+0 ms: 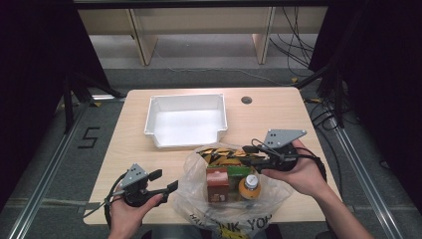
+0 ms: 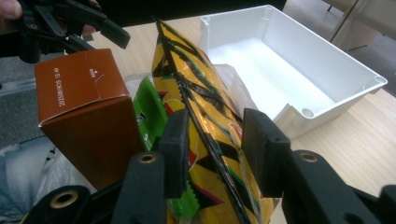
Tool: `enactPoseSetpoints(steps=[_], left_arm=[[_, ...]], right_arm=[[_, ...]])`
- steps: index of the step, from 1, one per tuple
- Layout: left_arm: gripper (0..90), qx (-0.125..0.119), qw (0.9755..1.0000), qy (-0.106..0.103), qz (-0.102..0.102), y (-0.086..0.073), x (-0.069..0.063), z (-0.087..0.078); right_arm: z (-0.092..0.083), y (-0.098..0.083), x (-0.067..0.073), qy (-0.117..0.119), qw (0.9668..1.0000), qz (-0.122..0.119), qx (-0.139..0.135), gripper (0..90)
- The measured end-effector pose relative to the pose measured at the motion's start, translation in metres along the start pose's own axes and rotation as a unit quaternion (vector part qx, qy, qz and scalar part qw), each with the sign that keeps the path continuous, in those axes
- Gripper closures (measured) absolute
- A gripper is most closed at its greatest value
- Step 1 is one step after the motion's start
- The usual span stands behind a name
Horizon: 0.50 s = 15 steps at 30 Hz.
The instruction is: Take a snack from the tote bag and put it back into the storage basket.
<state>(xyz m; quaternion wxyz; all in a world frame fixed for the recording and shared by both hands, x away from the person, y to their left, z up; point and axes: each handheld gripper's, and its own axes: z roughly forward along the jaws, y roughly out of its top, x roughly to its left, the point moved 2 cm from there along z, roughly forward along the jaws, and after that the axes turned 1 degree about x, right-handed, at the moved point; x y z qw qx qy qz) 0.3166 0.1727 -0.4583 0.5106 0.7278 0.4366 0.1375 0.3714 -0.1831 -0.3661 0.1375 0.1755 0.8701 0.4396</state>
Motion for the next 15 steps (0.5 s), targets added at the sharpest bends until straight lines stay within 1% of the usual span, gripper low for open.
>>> enactPoseSetpoints(steps=[1,2,4,6,7,10,12,13,15], left_arm=[[25.0,0.000,1.0000,-0.001,0.004,0.0000,0.0002,-0.0001],[25.0,0.001,1.0000,-0.002,0.005,-0.0005,0.0004,0.0003],[24.8,0.000,0.9999,-0.006,0.009,-0.0010,0.0008,0.0012],[24.8,0.002,0.9999,-0.005,0.010,-0.0014,0.0011,0.0014],[24.8,0.002,0.9999,-0.005,0.010,-0.0015,0.0014,0.0014],[24.8,0.004,1.0000,-0.001,0.007,-0.0016,0.0016,0.0012],[24.8,0.004,1.0000,-0.002,0.008,-0.0021,0.0021,0.0020],[24.8,0.004,1.0000,-0.003,0.001,-0.0029,0.0017,0.0027],[24.8,0.006,1.0000,-0.001,-0.001,-0.0035,0.0012,0.0029]], right_arm=[[0.0028,0.0004,-0.0013,0.000,0.9999,-0.010,-0.006,64.3],[0.0032,0.0005,-0.0015,0.005,0.9999,-0.010,-0.005,65.4],[0.0051,0.0001,-0.0016,0.005,1.0000,-0.006,-0.001,68.2],[0.0077,0.0002,-0.0028,0.010,0.9997,-0.021,0.001,71.1],[0.0090,0.0001,-0.0032,0.011,0.9996,-0.027,0.002,74.1],[0.0094,-0.0001,-0.0029,0.009,0.9993,-0.034,0.008,79.0],[0.0098,-0.0001,-0.0030,0.007,0.9988,-0.049,0.009,81.6],[0.0097,-0.0002,-0.0025,0.006,0.9986,-0.052,0.011,82.4],[0.0100,0.0002,-0.0018,0.004,0.9975,-0.069,0.012,84.7]])
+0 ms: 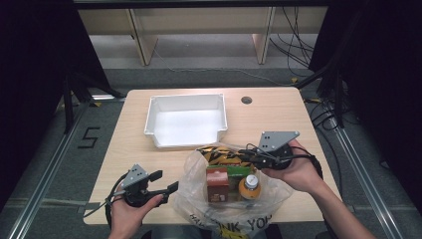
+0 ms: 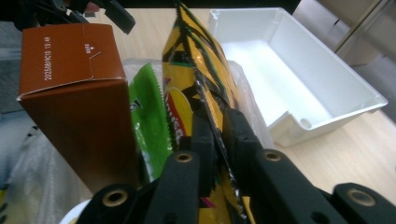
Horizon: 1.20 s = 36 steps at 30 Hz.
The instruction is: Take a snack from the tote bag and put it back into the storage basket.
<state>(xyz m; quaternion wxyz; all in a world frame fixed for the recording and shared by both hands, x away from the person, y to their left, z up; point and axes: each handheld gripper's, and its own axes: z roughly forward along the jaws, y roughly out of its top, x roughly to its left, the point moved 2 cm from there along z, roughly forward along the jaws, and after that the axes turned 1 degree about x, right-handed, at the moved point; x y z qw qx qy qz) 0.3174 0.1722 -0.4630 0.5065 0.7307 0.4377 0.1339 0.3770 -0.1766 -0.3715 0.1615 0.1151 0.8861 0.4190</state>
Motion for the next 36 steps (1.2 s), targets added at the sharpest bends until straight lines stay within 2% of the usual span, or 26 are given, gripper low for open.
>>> enactPoseSetpoints(steps=[3,4,5,6,7,17,19,23,25,28,31,36], left_arm=[[24.9,0.001,0.9999,-0.003,0.010,0.000,0.001,0.000],[24.9,0.001,1.0000,-0.001,0.001,0.000,0.000,0.000],[24.8,0.001,1.0000,0.001,0.000,-0.001,0.001,0.000],[24.9,0.000,1.0000,-0.002,0.005,-0.001,0.001,0.001],[24.9,0.001,1.0000,-0.004,0.009,-0.001,0.002,0.001],[25.1,0.005,1.0000,-0.002,-0.001,-0.002,0.000,0.003],[25.1,0.006,0.9999,-0.005,0.007,-0.002,0.001,0.004],[25.2,0.007,0.9999,-0.003,0.007,-0.002,0.001,0.004],[25.2,0.007,0.9999,-0.003,0.006,-0.002,0.001,0.004],[25.3,0.007,1.0000,-0.005,0.005,-0.002,0.001,0.004],[25.3,0.008,1.0000,-0.002,-0.002,-0.002,0.001,0.004],[25.3,0.007,1.0000,-0.005,-0.002,-0.002,0.002,0.005]], right_arm=[[0.000,0.001,0.000,-0.009,0.9999,-0.009,-0.004,87.6],[0.000,0.001,0.000,-0.010,0.9998,-0.013,-0.007,88.2],[-0.001,0.001,0.000,-0.015,0.9998,-0.006,-0.008,88.5],[0.000,0.002,-0.001,-0.012,0.9997,-0.018,-0.011,88.8],[-0.001,0.002,-0.001,-0.014,0.9996,-0.020,-0.012,88.9],[-0.008,0.009,-0.002,-0.021,0.9990,-0.024,-0.031,89.6],[-0.010,0.012,-0.002,-0.027,0.9986,-0.025,-0.039,89.7],[-0.015,0.017,-0.004,-0.035,0.9977,-0.022,-0.053,89.8],[-0.017,0.020,-0.006,-0.041,0.9969,-0.031,-0.059,89.9],[-0.019,0.024,-0.006,-0.040,0.9966,-0.023,-0.069,89.9],[-0.021,0.027,-0.007,-0.040,0.9962,-0.026,-0.073,90.0],[-0.024,0.035,-0.009,-0.046,0.9949,-0.027,-0.086,90.0]])
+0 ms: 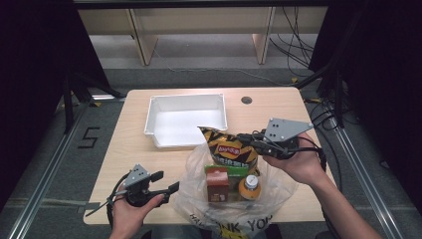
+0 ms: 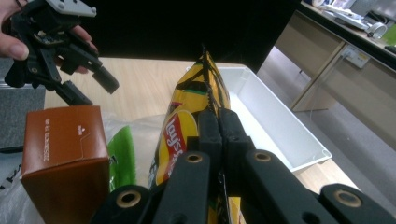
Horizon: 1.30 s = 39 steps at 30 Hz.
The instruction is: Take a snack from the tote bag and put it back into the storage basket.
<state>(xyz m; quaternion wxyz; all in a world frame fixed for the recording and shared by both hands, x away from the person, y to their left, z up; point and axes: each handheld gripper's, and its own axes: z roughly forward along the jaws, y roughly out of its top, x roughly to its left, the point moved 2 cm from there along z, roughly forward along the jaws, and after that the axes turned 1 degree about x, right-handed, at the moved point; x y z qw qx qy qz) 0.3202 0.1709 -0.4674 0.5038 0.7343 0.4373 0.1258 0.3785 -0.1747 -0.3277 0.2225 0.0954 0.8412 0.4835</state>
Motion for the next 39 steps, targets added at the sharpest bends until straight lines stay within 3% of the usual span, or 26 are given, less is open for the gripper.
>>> enactPoseSetpoints(steps=[11,17,20,21,33,39], left_arm=[[25.2,0.002,1.0000,0.003,0.005,0.000,0.000,0.001],[25.2,0.001,1.0000,0.001,-0.002,-0.001,0.000,0.002],[25.1,0.002,1.0000,0.001,0.005,0.000,0.000,0.002],[25.1,0.002,1.0000,0.001,0.006,-0.001,0.000,0.002],[25.4,0.005,1.0000,0.003,-0.002,-0.001,-0.001,0.003],[25.4,0.005,0.9999,-0.003,0.009,-0.001,-0.001,0.003]], right_arm=[[-0.003,0.012,-0.005,-0.010,0.9998,-0.010,-0.012,90.0],[-0.003,0.018,-0.006,-0.008,0.9998,0.004,-0.017,90.0],[-0.003,0.022,-0.007,-0.007,0.9997,0.007,-0.023,90.0],[-0.003,0.023,-0.009,-0.011,0.9996,-0.002,-0.027,90.0],[-0.007,0.041,-0.016,-0.010,0.9988,0.000,-0.048,90.0],[-0.009,0.047,-0.020,-0.020,0.9982,0.001,-0.057,90.0]])
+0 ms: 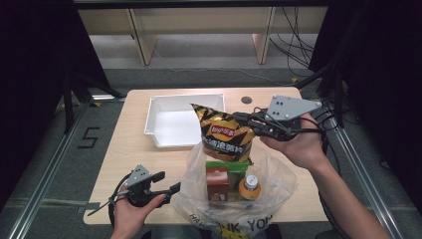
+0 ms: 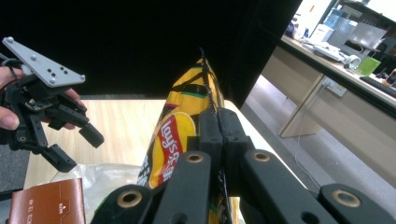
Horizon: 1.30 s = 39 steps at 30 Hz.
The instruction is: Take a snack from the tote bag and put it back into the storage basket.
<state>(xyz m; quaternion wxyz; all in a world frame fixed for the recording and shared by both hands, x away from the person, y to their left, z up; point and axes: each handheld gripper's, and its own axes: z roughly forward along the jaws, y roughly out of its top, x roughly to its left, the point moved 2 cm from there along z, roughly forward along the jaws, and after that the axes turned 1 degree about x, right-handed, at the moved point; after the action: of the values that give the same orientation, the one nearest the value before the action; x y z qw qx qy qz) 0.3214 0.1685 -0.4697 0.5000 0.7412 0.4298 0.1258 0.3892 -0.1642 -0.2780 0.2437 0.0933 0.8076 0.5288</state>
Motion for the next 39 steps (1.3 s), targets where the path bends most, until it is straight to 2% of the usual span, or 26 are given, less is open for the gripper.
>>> enactPoseSetpoints(steps=[1,2,3,6,8,9,11,13,14,17,18,20,22,23,25,27,28,30,32,33,34,35,36,37,38,39], left_arm=[[25.4,0.000,1.0000,0.000,-0.001,0.000,0.000,0.000],[25.4,0.000,1.0000,0.001,-0.002,0.000,0.000,0.000],[25.4,0.000,1.0000,0.000,-0.002,0.000,0.000,0.000],[25.4,0.000,1.0000,0.002,-0.008,0.000,-0.001,0.001],[25.4,-0.002,0.9999,-0.001,-0.011,0.000,-0.001,0.001],[25.4,0.001,1.0000,0.000,-0.008,0.000,-0.001,0.001],[25.4,0.000,1.0000,0.000,-0.009,0.000,-0.001,0.001],[25.4,-0.002,0.9999,-0.001,-0.011,0.000,-0.001,0.001],[25.4,-0.002,0.9999,-0.001,-0.011,0.000,-0.001,0.001],[25.4,-0.002,0.9999,0.001,-0.012,0.000,-0.001,0.001],[25.4,0.001,1.0000,0.001,-0.009,0.000,-0.001,0.001],[25.4,0.001,1.0000,0.003,-0.009,0.000,-0.001,0.001],[25.4,0.003,0.9999,0.004,-0.009,0.000,-0.001,0.001],[25.4,0.002,0.9999,0.004,-0.010,0.000,-0.002,0.001],[25.4,0.003,0.9999,0.004,-0.009,0.000,-0.002,0.001],[25.4,0.001,1.0000,0.001,-0.010,-0.001,-0.001,0.001],[25.4,0.001,1.0000,0.001,-0.010,-0.001,-0.001,0.001],[25.5,0.002,1.0000,0.001,-0.010,-0.001,-0.002,0.001],[25.5,0.001,0.9999,0.001,-0.010,-0.001,-0.002,0.001],[25.5,0.001,1.0000,0.001,-0.005,0.000,-0.001,0.001],[25.5,0.001,1.0000,0.000,-0.006,0.000,-0.001,0.001],[25.5,0.000,0.9999,0.000,-0.010,0.000,-0.002,0.001],[25.5,0.000,1.0000,0.000,-0.008,0.000,-0.001,0.001],[25.6,0.001,1.0000,0.000,-0.005,0.000,-0.001,0.001],[25.6,0.002,1.0000,0.000,-0.005,0.000,-0.001,0.001],[25.6,0.002,1.0000,-0.001,-0.005,0.000,-0.001,0.001]], right_arm=[[0.000,0.001,0.000,0.004,1.0000,0.001,-0.002,90.0],[-0.001,0.002,-0.002,-0.001,1.0000,-0.008,-0.004,90.0],[-0.001,0.003,-0.001,-0.002,1.0000,0.000,-0.004,90.0],[-0.001,0.005,-0.003,-0.001,0.9999,-0.002,-0.010,90.0],[-0.003,0.006,-0.002,-0.002,1.0000,0.006,-0.008,90.0],[-0.002,0.007,-0.002,0.002,0.9999,0.005,-0.011,90.0],[-0.003,0.007,-0.003,-0.005,0.9999,-0.003,-0.010,90.0],[-0.002,0.007,-0.003,-0.004,0.9999,-0.002,-0.014,90.0],[-0.002,0.007,-0.002,-0.004,0.9999,0.006,-0.012,90.0],[-0.002,0.007,-0.002,0.003,0.9999,0.006,-0.015,90.0],[-0.002,0.008,-0.004,-0.005,0.9998,-0.009,-0.019,90.0],[-0.003,0.009,-0.003,-0.011,0.9998,-0.003,-0.016,90.0],[-0.003,0.011,-0.003,-0.002,0.9997,0.006,-0.022,90.0],[-0.002,0.011,-0.005,-0.007,0.9996,-0.008,-0.027,90.0],[-0.003,0.013,-0.004,-0.007,0.9996,0.004,-0.026,90.0],[-0.004,0.015,-0.004,-0.011,0.9996,0.005,-0.027,90.0],[-0.004,0.016,-0.006,-0.016,0.9994,-0.004,-0.030,90.0],[-0.004,0.017,-0.005,-0.015,0.9994,0.005,-0.031,90.0],[-0.003,0.020,-0.010,-0.025,0.9986,-0.020,-0.043,90.0],[-0.003,0.020,-0.007,-0.017,0.9991,0.006,-0.038,90.0],[-0.004,0.022,-0.008,-0.025,0.9989,-0.004,-0.039,90.0],[-0.005,0.022,-0.007,-0.027,0.9989,0.014,-0.036,90.0],[-0.004,0.023,-0.009,-0.024,0.9988,-0.006,-0.042,90.0],[-0.004,0.024,-0.009,-0.028,0.9987,-0.002,-0.043,90.0],[-0.003,0.025,-0.011,-0.032,0.9985,-0.009,-0.044,90.0],[-0.003,0.026,-0.011,-0.021,0.9988,-0.007,-0.044,90.0]])
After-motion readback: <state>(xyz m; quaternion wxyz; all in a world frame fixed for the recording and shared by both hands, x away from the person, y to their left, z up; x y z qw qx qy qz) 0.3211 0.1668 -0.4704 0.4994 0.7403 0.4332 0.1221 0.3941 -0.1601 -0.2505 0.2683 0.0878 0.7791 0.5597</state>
